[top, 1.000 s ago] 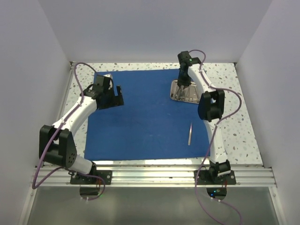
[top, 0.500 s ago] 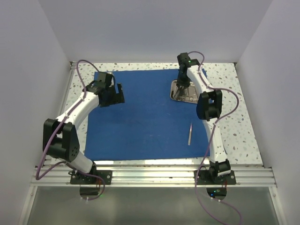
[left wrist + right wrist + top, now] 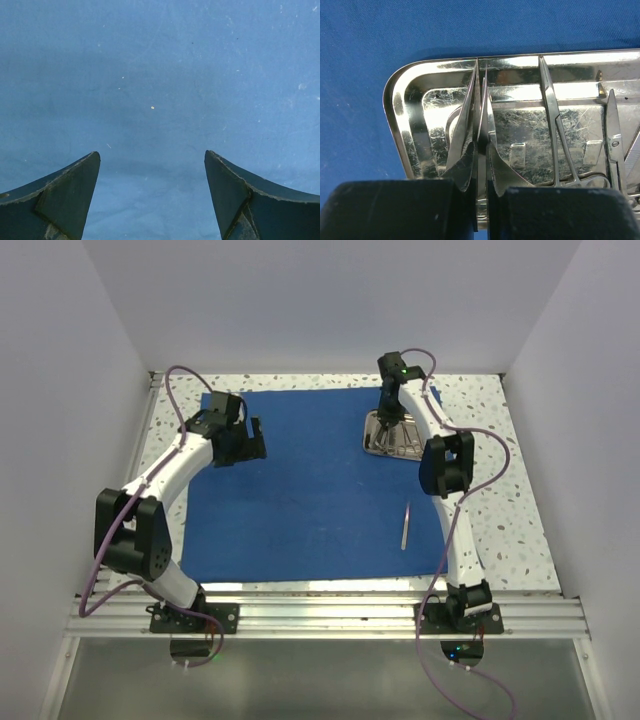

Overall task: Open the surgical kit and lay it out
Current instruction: Pick up the medical item from the container, then place the medical item in the surgical kit.

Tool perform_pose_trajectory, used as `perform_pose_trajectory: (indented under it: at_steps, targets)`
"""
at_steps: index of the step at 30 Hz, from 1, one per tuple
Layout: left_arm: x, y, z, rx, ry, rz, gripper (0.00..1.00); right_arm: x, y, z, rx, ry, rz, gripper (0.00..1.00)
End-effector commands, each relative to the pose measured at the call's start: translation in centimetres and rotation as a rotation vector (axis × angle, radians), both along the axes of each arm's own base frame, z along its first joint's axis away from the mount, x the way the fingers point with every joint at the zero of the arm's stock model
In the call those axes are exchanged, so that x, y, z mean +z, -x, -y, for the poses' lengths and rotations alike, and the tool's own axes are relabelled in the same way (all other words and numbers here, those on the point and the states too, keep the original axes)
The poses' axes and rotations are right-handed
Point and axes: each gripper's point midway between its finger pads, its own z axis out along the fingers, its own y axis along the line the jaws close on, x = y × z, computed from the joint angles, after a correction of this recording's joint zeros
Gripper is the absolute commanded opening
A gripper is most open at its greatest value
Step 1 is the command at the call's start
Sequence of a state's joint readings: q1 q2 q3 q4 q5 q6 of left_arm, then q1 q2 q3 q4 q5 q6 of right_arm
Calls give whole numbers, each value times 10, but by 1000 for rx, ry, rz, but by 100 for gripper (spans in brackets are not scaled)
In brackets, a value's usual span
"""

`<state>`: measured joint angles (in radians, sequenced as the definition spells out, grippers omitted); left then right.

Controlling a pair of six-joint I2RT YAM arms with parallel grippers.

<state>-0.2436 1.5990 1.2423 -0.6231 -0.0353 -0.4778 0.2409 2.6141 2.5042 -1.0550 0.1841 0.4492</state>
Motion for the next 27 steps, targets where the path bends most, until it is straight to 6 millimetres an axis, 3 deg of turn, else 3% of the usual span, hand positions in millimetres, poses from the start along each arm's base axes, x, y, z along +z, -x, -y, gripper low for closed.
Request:
perform_pose_trajectory:
  at_steps: [1, 4, 5, 7, 8, 10, 12, 14, 15, 16, 21, 24, 25, 26, 27]
  targets:
    - [11, -10, 2, -16, -5, 36, 89, -8, 14, 3, 13, 5, -57, 0]
    - [15, -12, 2, -24, -7, 52, 89, 16, 13, -3, 26, -41, -16, 0]
    - [15, -12, 2, -26, -8, 54, 89, 37, 7, -9, 35, -72, 39, 0]
    - [17, -12, 2, -31, -8, 62, 89, 41, 12, -19, 50, -136, 43, 0]
    - [17, -12, 3, -34, -6, 63, 89, 66, 6, -25, 52, -174, 113, 0]
    - [19, -12, 3, -43, -3, 70, 89, 68, 12, -27, 47, -198, 114, 0]
    - [21, -11, 5, -54, 3, 78, 89, 88, 13, -26, 40, -211, 159, 0]
    - [23, -10, 5, -60, 5, 87, 89, 87, 21, -22, 34, -193, 150, 0]
    - [23, -10, 5, -64, 7, 90, 89, 99, 26, -20, 35, -190, 166, 0]
    - [25, -10, 6, -66, 10, 94, 89, 91, 35, -16, 29, -178, 140, 0]
    - [24, -2, 9, -92, 30, 105, 89, 100, 76, -2, 30, -150, 117, 0]
    - [23, 1, 12, -105, 44, 112, 89, 101, 120, 10, 25, -126, 80, 0]
    - [20, 4, 11, -105, 43, 107, 89, 79, 147, 18, 19, -104, 7, 0]
    - [19, 4, 11, -109, 46, 110, 89, 94, 161, 21, 14, -113, 43, 0]
    - [19, 4, 12, -111, 52, 116, 89, 90, 175, 23, 14, -109, 28, 0]
